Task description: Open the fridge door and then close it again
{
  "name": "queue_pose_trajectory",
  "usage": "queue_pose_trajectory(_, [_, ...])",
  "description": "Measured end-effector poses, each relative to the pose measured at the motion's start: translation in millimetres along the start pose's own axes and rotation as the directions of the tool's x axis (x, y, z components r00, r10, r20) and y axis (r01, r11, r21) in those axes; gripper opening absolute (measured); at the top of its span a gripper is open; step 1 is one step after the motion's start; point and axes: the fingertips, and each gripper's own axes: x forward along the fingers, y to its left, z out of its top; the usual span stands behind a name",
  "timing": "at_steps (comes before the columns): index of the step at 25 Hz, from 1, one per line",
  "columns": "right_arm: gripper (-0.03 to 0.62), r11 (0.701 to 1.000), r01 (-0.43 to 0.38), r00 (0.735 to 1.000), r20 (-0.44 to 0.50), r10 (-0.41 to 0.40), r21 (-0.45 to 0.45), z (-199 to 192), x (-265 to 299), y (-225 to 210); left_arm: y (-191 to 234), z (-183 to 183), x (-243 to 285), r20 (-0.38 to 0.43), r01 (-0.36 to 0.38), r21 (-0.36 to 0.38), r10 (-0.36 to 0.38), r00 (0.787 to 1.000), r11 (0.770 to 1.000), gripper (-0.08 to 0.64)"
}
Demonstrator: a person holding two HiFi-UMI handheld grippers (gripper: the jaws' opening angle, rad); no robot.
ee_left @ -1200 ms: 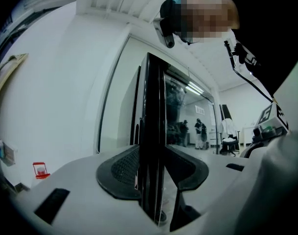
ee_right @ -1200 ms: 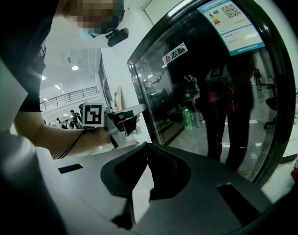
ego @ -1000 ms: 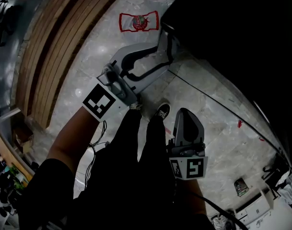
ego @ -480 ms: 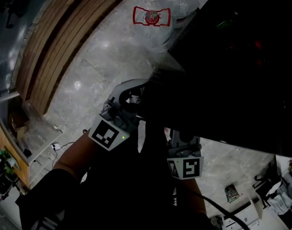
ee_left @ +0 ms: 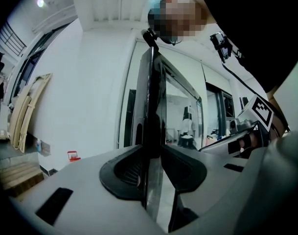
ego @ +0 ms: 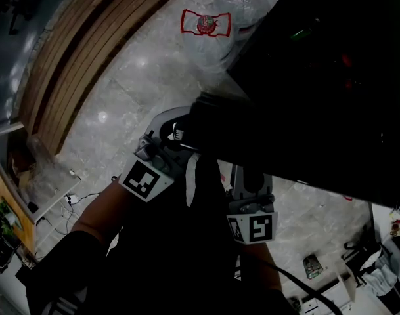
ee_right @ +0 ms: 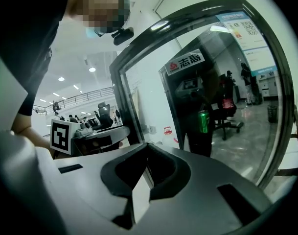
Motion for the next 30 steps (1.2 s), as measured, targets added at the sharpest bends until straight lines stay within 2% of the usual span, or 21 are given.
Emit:
queue_pose_trajectory(12, [0.015,1.0,0.016,1.0,0.016,-0.016,-0.013,8.0,-3.2,0.2,-1.3,-2.4,-3.5,-0.012,-0.008,-0.011,0.008,1.0,1.0,0.124])
queue_pose_trajectory(20, [0.015,0.998,0.065,0.998,0.022,-0.065,-0.004,14.0,-3.9,-10.2,24.5,-0.5,24.8,0.008,0.002,-0.015,-0.002,1.0,1.0,0.137])
queue_pose_trajectory(30, [0.015,0.99,0.139,0.99,0.018,-0.139,0.02,16.2,8.2,-35.8,63.0,9.2,95.5,0.038,0.1,-0.004,-0.1,0.994,0.995,0.141])
